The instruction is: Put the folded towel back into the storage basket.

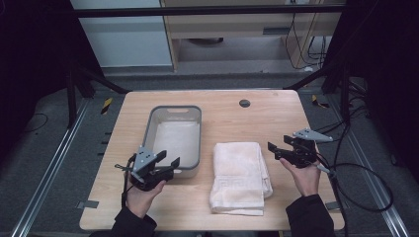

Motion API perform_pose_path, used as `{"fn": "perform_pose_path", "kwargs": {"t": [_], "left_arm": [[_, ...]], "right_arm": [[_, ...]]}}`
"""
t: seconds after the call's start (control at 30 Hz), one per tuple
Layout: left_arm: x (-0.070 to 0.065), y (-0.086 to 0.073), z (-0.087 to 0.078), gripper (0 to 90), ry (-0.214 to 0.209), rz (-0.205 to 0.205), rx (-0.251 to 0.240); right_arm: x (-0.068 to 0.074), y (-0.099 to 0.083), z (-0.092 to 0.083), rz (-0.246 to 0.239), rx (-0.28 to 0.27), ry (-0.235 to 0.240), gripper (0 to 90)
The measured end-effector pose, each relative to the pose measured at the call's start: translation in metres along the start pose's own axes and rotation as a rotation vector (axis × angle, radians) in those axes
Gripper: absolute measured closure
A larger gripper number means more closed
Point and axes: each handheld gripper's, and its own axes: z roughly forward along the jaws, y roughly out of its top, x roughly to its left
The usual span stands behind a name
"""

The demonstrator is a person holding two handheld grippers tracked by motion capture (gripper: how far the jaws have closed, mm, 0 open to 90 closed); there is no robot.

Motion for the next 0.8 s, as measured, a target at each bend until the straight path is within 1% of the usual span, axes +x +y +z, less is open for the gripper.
{"fn": "perform_pose_path", "kwargs": {"t": [0.1, 0.13, 0.2, 0.23, 0.3, 0.37, 0.4, 0.57, 0.6, 0.7, 0.73, 0.77, 0.8], "left_arm": [[-0.010, 0.002, 0.004, 42.7, -0.015, 0.015, 0.000], [-0.010, 0.002, 0.004, 42.7, -0.015, 0.015, 0.000], [-0.015, 0.003, 0.006, 42.7, -0.023, 0.023, 0.001], [-0.020, 0.003, 0.009, 42.6, -0.033, 0.026, 0.004], [-0.022, 0.003, 0.010, 42.5, -0.036, 0.028, 0.005], [-0.027, 0.001, 0.012, 42.3, -0.044, 0.043, 0.016], [-0.031, 0.000, 0.013, 42.3, -0.052, 0.043, 0.016], [-0.036, -0.001, 0.017, 42.0, -0.064, 0.051, 0.028], [-0.038, -0.002, 0.018, 42.0, -0.068, 0.056, 0.031], [-0.042, -0.005, 0.020, 42.0, -0.077, 0.064, 0.041], [-0.046, -0.007, 0.023, 42.0, -0.084, 0.068, 0.050], [-0.046, -0.007, 0.023, 42.0, -0.084, 0.068, 0.050], [-0.049, -0.009, 0.025, 42.0, -0.090, 0.075, 0.060]], "right_arm": [[-0.002, 0.002, -0.001, 0.004, -0.001, 0.005, 28.1], [-0.002, 0.002, -0.002, 0.005, -0.004, 0.008, 28.1], [-0.003, 0.003, -0.002, 0.003, -0.005, 0.008, 27.8], [-0.003, 0.004, -0.002, 0.005, -0.002, 0.011, 27.2], [-0.003, 0.004, -0.002, 0.005, -0.003, 0.011, 27.1], [-0.002, 0.003, -0.002, 0.005, -0.001, 0.017, 26.2], [-0.002, 0.003, -0.001, 0.006, 0.000, 0.020, 25.8], [-0.002, 0.003, 0.001, 0.009, 0.002, 0.033, 24.8], [-0.002, 0.003, 0.002, 0.001, 0.009, 0.032, 24.5], [-0.002, 0.002, 0.003, 0.003, 0.011, 0.036, 24.3], [-0.001, 0.000, 0.005, 0.003, 0.017, 0.039, 24.2], [-0.001, 0.000, 0.005, 0.003, 0.017, 0.039, 24.2], [-0.001, -0.002, 0.006, -0.001, 0.026, 0.044, 24.1]]}}
